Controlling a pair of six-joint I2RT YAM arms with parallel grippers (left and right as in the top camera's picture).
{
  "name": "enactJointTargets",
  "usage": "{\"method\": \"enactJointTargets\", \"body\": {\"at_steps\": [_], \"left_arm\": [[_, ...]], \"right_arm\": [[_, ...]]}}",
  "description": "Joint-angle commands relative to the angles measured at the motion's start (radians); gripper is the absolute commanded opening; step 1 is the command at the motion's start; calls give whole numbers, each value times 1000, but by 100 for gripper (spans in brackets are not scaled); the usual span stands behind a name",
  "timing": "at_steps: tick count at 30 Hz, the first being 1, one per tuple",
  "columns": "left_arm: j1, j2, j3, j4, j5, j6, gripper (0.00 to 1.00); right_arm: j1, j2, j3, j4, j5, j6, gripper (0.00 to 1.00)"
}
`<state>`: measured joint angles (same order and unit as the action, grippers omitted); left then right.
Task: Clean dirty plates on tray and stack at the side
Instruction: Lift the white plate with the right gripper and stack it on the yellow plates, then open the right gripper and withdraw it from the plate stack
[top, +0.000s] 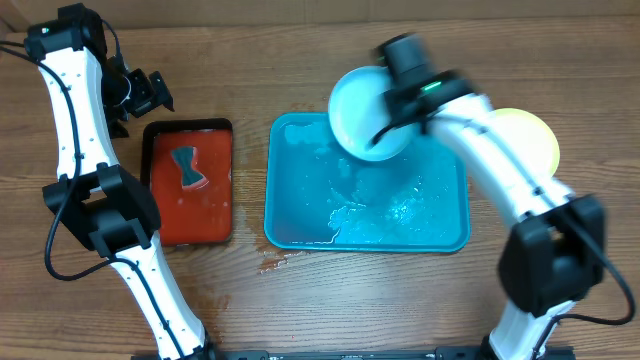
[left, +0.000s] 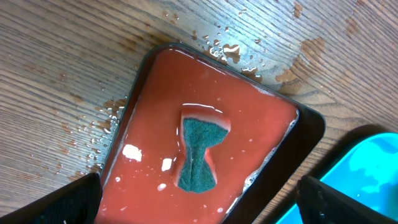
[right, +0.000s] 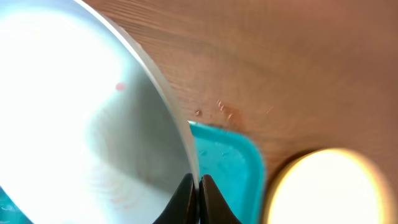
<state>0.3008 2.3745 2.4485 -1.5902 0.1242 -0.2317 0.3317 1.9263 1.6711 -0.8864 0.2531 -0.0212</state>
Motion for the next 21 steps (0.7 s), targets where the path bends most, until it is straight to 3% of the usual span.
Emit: {"method": "enactJointTargets", "body": {"at_steps": [1,4,11,21], "left_arm": [[-6,-23,13,-2,3,8,100],[-6,-23,13,-2,3,8,100],[-6,-22,13,-2,3,8,100],[-6,-23,13,-2,3,8,100]], "right_arm": [[-201,-32,19,-19,-595,116,4],[-372,-32,19,-75,-756,116,4],[-649,-32,-44,-203,-566,117,4],[-815,-31,-262,3,-494,215,4]]}}
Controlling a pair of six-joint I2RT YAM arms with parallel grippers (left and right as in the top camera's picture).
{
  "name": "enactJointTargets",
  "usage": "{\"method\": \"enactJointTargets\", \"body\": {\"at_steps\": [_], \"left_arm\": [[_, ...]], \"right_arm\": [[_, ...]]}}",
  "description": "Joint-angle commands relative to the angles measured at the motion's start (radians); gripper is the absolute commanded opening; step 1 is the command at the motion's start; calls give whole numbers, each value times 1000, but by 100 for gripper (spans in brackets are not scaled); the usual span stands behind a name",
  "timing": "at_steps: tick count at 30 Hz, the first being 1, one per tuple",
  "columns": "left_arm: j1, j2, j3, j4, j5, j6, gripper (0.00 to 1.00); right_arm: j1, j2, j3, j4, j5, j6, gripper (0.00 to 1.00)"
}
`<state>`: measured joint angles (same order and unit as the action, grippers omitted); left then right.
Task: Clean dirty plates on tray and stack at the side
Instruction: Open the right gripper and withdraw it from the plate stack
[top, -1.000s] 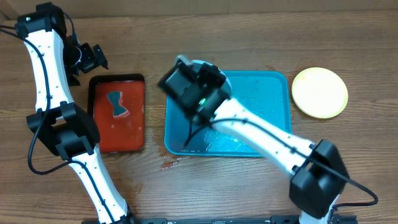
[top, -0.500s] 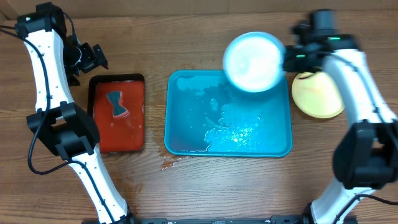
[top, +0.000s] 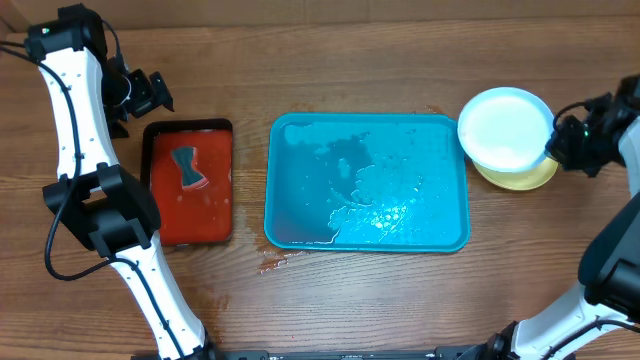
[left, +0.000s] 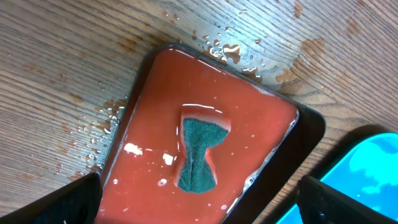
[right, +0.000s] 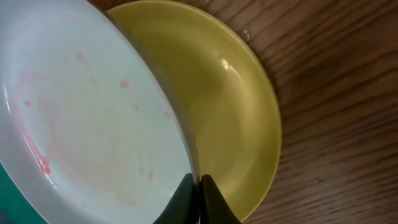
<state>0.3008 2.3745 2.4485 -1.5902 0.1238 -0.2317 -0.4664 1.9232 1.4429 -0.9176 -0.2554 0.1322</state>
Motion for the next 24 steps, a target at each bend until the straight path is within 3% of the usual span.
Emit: {"method": "enactJointTargets", "body": {"at_steps": [1,12,15,19,22,24], "left_arm": [[-6,-23,13,-2,3,8,100],[-6,-23,13,-2,3,8,100],[-6,-23,13,-2,3,8,100],[-6,-23,13,-2,3,8,100],[-7,-23,13,-2,3,8,100],[-7,-23,13,-2,3,8,100]], "right_arm": [[-27,-27,-54,57,49,105,4],[-34,-27,-68,59,150,111,4],[-34,-29,-65,32,136,102,23],[-31,-50,-45,-31,58,100,36],[-18,-102,-42,-65,6,100,57],[0,-152,-42,-87,2,100,64]]}}
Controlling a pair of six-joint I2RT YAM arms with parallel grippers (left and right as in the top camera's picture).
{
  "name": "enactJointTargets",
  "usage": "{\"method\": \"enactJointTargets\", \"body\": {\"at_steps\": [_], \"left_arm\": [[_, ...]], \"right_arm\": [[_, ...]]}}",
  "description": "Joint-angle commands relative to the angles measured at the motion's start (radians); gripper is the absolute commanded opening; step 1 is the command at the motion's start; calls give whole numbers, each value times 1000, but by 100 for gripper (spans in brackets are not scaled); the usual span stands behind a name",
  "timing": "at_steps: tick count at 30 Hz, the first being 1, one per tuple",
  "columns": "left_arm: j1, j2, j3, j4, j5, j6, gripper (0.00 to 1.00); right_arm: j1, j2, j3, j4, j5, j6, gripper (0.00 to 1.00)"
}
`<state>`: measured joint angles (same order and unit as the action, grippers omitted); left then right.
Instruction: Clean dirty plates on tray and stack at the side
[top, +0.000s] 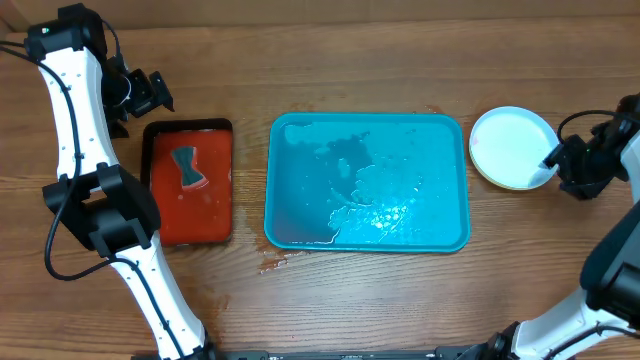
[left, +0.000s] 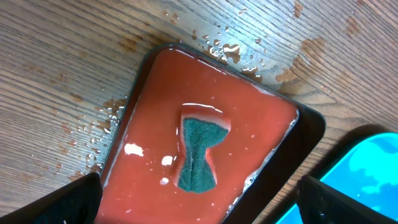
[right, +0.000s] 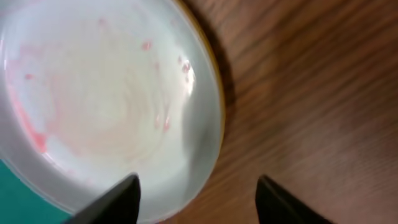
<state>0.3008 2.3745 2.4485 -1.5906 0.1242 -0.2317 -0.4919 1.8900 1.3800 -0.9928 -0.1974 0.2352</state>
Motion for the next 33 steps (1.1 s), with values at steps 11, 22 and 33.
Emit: {"method": "enactJointTargets", "body": {"at_steps": [11,22,33], "left_arm": [[-7,-22,13,-1,3,8,100],[-8,-23,13,-1,3,8,99],[-8,-23,13,0,3,8,100]], "right_arm": [[252,-471,20,-208,-55,-42,100],[548,-931,20,-428,-59,-56,100],[587,-1059,20,-589,-77,-48,100]]}}
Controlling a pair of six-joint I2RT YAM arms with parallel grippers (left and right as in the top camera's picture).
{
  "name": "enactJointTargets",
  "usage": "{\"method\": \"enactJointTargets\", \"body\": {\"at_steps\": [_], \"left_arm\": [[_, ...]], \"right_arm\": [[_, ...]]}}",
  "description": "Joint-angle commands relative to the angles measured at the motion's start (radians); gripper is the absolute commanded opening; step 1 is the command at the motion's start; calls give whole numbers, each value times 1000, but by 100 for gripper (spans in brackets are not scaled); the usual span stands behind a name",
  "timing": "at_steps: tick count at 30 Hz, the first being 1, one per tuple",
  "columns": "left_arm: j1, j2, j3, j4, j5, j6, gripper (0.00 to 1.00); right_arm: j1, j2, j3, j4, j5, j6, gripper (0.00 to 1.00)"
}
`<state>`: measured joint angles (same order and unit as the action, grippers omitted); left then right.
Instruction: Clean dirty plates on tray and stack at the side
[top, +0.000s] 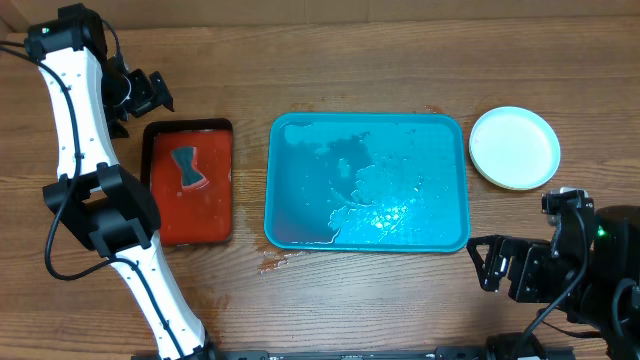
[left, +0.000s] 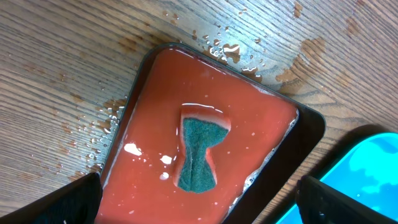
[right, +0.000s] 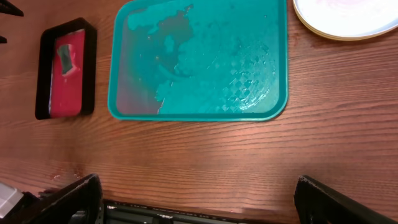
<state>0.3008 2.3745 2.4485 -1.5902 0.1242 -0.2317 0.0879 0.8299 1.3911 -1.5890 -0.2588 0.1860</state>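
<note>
A white plate (top: 515, 145) with faint pink smears lies on a yellow plate (top: 516, 187) at the table's right; the right wrist view shows the same white plate (right: 348, 14). The wet teal tray (top: 452, 180) holds no plates. My right gripper (top: 497, 265) is open, raised over the table's front right, far from the plates, and holds nothing (right: 199, 208). My left gripper (top: 150, 92) is open above the red basin (left: 143, 180), where a green sponge (left: 198, 155) lies in the water.
The black-rimmed red basin (top: 160, 225) stands left of the teal tray (right: 273, 109). Water drops spot the wood behind the basin and in front of the tray's left corner (top: 272, 262). The table's front edge (right: 205, 214) runs under the right wrist.
My right gripper was open beside the white plate at the right. It now hangs open over the table's front right corner. The plate stays on the yellow one. The left arm has not moved.
My right gripper held the white plate over the back of the teal tray. Then it held it tilted over the yellow plate. Then the plate lay on the yellow one with the gripper open beside it. Now the gripper is far from the stack.
</note>
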Motion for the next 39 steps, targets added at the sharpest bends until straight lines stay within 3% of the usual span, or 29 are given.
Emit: {"method": "enactJointTargets", "body": {"at_steps": [1,11,15,21,28,39], "left_arm": [[-8,-23,13,-1,3,8,99],[-8,-22,13,-1,3,8,100],[-8,-23,13,-1,3,8,100],[-8,-23,13,-1,3,8,99],[-8,-22,13,0,3,8,100],[-8,-23,13,-1,3,8,100]], "right_arm": [[7,2,9,7,-16,1,100],[7,0,-28,-4,-13,-30,100],[12,-18,-114,100,-13,-31,100],[11,-185,-389,440,-13,-64,100],[-55,-551,-832,844,-23,-63,100],[-76,-774,-1259,1349,42,-63,100]]}}
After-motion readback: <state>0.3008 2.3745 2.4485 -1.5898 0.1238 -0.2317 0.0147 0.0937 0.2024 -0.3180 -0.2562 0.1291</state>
